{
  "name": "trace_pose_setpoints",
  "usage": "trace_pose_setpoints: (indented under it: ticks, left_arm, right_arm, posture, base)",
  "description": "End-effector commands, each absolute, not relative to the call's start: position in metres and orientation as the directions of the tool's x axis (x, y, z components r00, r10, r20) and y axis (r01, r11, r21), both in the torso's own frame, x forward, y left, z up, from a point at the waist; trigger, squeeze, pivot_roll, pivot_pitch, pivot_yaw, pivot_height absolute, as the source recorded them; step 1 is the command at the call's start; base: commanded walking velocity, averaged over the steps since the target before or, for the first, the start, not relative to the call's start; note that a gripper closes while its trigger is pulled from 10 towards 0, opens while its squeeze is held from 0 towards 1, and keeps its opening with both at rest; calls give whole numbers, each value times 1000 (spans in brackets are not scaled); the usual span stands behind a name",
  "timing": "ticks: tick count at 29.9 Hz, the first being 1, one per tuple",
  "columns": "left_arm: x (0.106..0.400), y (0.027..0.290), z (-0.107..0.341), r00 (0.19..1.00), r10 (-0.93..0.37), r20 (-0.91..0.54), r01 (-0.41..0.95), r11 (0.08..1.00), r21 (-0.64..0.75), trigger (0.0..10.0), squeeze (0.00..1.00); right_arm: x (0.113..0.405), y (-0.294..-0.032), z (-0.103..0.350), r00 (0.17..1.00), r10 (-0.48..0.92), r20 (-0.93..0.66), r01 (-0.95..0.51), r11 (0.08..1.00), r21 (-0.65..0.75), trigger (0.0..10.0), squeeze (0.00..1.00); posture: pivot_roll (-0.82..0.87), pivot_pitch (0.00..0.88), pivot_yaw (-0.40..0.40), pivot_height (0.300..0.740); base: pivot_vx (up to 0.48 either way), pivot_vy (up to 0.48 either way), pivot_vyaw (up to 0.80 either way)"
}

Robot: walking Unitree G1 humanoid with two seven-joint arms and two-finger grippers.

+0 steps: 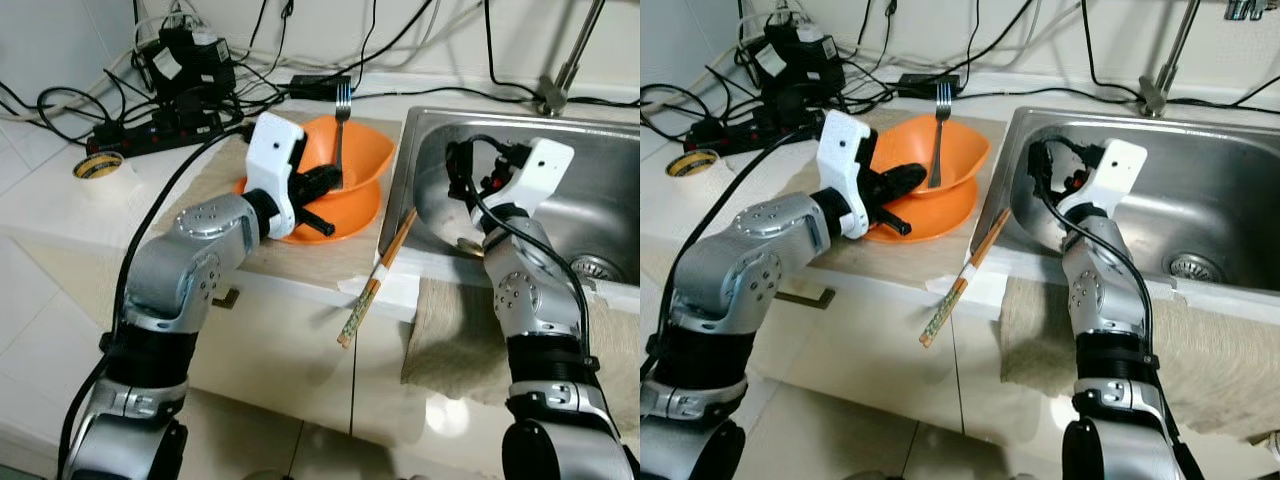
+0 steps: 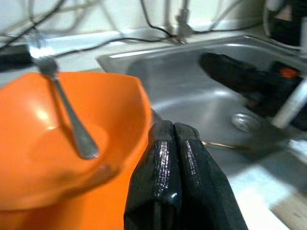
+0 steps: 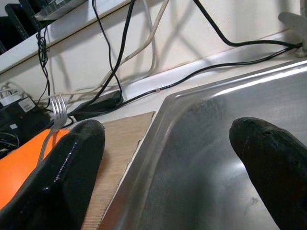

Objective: Kitchen organization

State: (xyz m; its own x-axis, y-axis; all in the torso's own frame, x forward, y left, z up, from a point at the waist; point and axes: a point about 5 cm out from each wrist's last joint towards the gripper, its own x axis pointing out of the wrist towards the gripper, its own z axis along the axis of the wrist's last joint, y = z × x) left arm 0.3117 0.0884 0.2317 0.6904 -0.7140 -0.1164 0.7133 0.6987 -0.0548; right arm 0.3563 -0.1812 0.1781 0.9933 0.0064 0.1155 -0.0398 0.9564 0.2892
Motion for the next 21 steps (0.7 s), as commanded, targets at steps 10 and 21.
trace_pose_setpoints:
  ticks: [10,21]
  left_arm:
    - [277,95,259,483,-856,-185,858,505,-96,10000,1000]
    - [269,88,242,390,-873,-291,871,453,-192,10000,1000]
  right_arm:
    - [362,-190,185,992,-24,125,-2,980,200,10000,0]
    - [365,-205,190,986,-103,133,81,983,162,10000,0]
  posture:
    - [49,0,82,740]
    - [56,0,96,740]
  base:
    - [0,0,0]
    - [0,0,0]
